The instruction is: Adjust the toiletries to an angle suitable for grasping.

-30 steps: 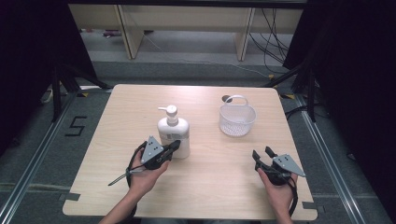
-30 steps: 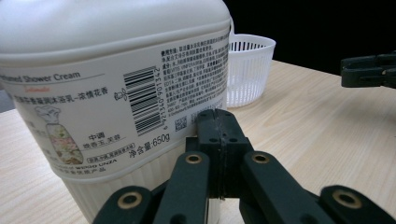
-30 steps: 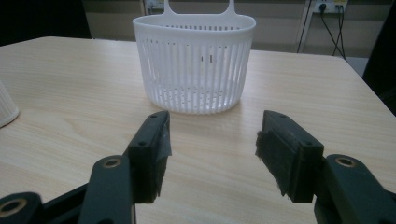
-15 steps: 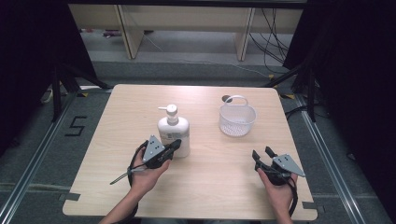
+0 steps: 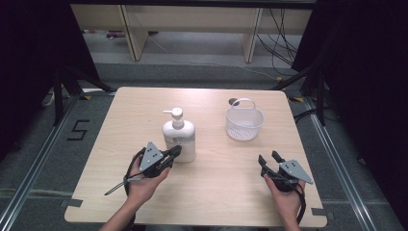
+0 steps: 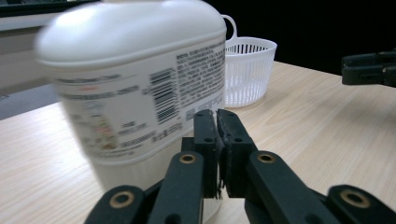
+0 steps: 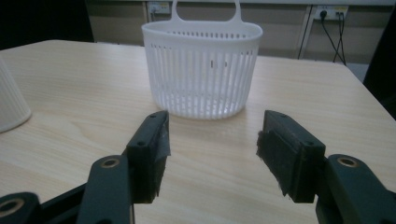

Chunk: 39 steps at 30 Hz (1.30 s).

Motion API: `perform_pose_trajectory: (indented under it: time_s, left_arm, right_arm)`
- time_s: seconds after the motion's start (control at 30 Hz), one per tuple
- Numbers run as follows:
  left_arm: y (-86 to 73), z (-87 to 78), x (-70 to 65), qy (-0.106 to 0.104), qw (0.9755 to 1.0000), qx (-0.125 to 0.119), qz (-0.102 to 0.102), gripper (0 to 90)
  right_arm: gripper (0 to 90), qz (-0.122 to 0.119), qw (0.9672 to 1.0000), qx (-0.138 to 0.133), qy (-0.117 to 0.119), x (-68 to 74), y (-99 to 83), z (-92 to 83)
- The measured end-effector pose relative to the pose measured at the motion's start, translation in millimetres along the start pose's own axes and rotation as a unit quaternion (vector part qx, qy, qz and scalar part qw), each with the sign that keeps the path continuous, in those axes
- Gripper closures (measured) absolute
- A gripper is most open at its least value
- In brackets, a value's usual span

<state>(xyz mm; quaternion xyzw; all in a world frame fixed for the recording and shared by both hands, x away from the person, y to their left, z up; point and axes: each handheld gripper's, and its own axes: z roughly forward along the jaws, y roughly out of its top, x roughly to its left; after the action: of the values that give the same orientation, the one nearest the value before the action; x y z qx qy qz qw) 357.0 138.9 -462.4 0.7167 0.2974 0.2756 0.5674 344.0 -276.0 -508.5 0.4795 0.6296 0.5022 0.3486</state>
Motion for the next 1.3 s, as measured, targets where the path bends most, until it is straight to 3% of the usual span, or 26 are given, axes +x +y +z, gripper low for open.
perform_pose_trajectory:
  time_s: [0.03, 0.23, 0.3, 0.43, 0.47, 0.53, 0.6, 0.63, 0.83, 0.97, 1.0, 1.03, 1.07, 1.1, 1.13, 1.17, 1.23, 1.3]
  left_arm:
    - [-0.2, -4.7, 1.8, 0.001, 1.0, -0.005, 0.002, 84.6]
    - [-5.4, -31.5, 12.7, 0.018, 0.9998, -0.006, 0.009, 79.1]
    - [-11.9, -44.8, 18.4, 0.033, 0.9995, -0.002, -0.003, 75.6]
    - [-23.8, -59.2, 26.6, 0.053, 0.9984, 0.002, -0.02, 72.0]
    - [-26.6, -60.5, 27.9, 0.055, 0.9982, -0.001, -0.025, 71.6]
    - [-29.0, -61.3, 29.4, 0.055, 0.9981, -0.006, -0.028, 71.0]
    - [-32.2, -63.5, 30.0, 0.059, 0.9976, -0.004, -0.035, 69.1]
    - [-32.2, -63.5, 30.0, 0.059, 0.9976, -0.004, -0.035, 68.2]
    - [-32.5, -61.8, 27.5, 0.059, 0.9977, -0.002, -0.033, 64.3]
    - [-38.4, -61.0, 26.0, 0.057, 0.9976, -0.008, -0.039, 62.9]
    - [-39.3, -62.9, 25.3, 0.061, 0.9973, 0.001, -0.039, 62.5]
    - [-39.3, -62.9, 25.3, 0.061, 0.9973, 0.001, -0.039, 62.3]
    - [-40.9, -63.4, 25.2, 0.062, 0.9973, 0.002, -0.04, 62.3]
    - [-44.0, -64.9, 25.5, 0.063, 0.9971, 0.004, -0.042, 61.4]
    - [-44.0, -64.9, 25.5, 0.063, 0.9971, 0.004, -0.042, 61.1]
    - [-45.5, -65.7, 25.5, 0.065, 0.9968, 0.004, -0.045, 60.5]
    - [-49.2, -68.5, 26.9, 0.07, 0.9965, 0.006, -0.046, 60.0]
    - [-50.6, -69.4, 27.0, 0.072, 0.9962, 0.007, -0.048, 59.4]
  right_arm:
    - [42.3, -0.012, 0.9999, -0.007, 0.007, -0.1, 2.3, 0.4]
    - [39.7, -0.008, 0.9997, -0.015, 0.017, 17.3, 13.1, -1.2]
    - [38.4, -0.024, 0.9986, -0.035, 0.03, 27.1, 17.9, 3.1]
    - [38.2, -0.022, 0.9981, -0.039, 0.041, 43.9, 27.9, 5.6]
    - [38.2, -0.018, 0.9974, -0.044, 0.053, 47.8, 30.0, 7.5]
    - [38.2, -0.017, 0.9978, -0.045, 0.047, 52.9, 32.1, 7.8]
    - [38.2, -0.028, 0.9967, -0.048, 0.059, 63.3, 39.3, 12.1]
    - [38.2, -0.034, 0.9958, -0.059, 0.062, 66.4, 41.4, 14.3]
    - [38.8, -0.023, 0.9948, -0.059, 0.08, 86.8, 51.5, 17.8]
    - [39.1, -0.04, 0.9926, -0.071, 0.09, 106.2, 61.4, 22.8]
    - [39.3, -0.041, 0.9921, -0.071, 0.095, 110.8, 63.5, 23.6]
    - [39.3, -0.041, 0.9921, -0.071, 0.095, 110.8, 63.5, 23.6]
    - [39.4, -0.024, 0.9922, -0.068, 0.102, 118.0, 65.4, 23.8]
    - [39.9, -0.034, 0.9902, -0.08, 0.109, 125.9, 71.3, 26.4]
    - [39.9, -0.034, 0.9902, -0.08, 0.109, 125.9, 71.3, 26.4]
    - [40.2, -0.027, 0.9905, -0.08, 0.109, 136.6, 76.7, 28.0]
    - [40.5, -0.026, 0.9897, -0.078, 0.117, 145.0, 82.6, 30.3]
    - [40.6, -0.041, 0.9891, -0.086, 0.112, 149.5, 87.9, 33.4]
